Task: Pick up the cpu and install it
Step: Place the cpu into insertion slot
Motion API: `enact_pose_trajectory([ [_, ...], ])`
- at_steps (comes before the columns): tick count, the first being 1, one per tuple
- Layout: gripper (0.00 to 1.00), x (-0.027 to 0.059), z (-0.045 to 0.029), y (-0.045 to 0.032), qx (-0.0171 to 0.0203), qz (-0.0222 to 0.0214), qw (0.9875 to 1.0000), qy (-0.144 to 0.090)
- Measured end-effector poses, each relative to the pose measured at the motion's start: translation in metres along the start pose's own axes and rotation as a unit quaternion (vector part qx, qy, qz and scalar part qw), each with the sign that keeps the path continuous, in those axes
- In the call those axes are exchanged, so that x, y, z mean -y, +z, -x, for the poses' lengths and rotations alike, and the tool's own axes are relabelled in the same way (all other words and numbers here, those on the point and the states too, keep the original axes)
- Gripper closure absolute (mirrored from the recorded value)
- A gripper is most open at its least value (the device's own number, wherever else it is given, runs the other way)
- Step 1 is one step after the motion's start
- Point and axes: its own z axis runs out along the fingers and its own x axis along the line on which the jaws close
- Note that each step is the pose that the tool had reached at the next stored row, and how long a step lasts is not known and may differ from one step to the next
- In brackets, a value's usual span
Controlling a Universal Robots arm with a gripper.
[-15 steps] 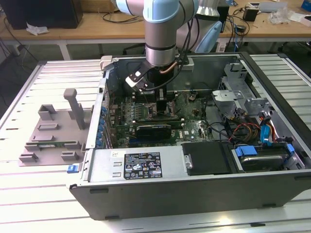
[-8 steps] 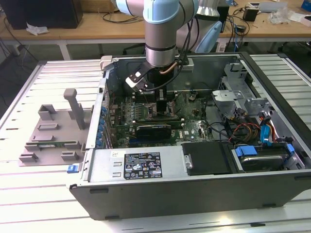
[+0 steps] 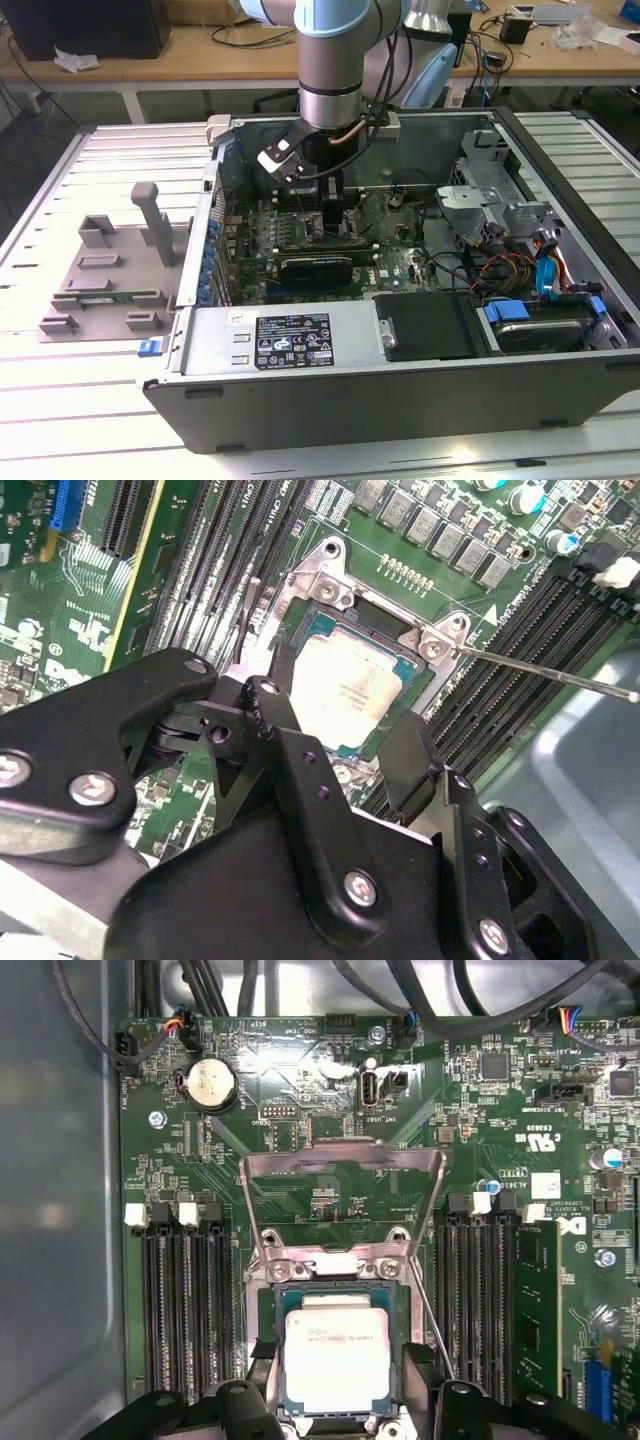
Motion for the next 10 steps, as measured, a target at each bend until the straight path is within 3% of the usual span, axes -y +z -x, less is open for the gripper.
enact_pose_trajectory([
  [5,0.41,0.0,0.0,-0.001,0.0,0.0,1.0,0.0],
  [10,0.72,0.0,0.0,-0.001,0.0,0.0,1.0,0.0],
])
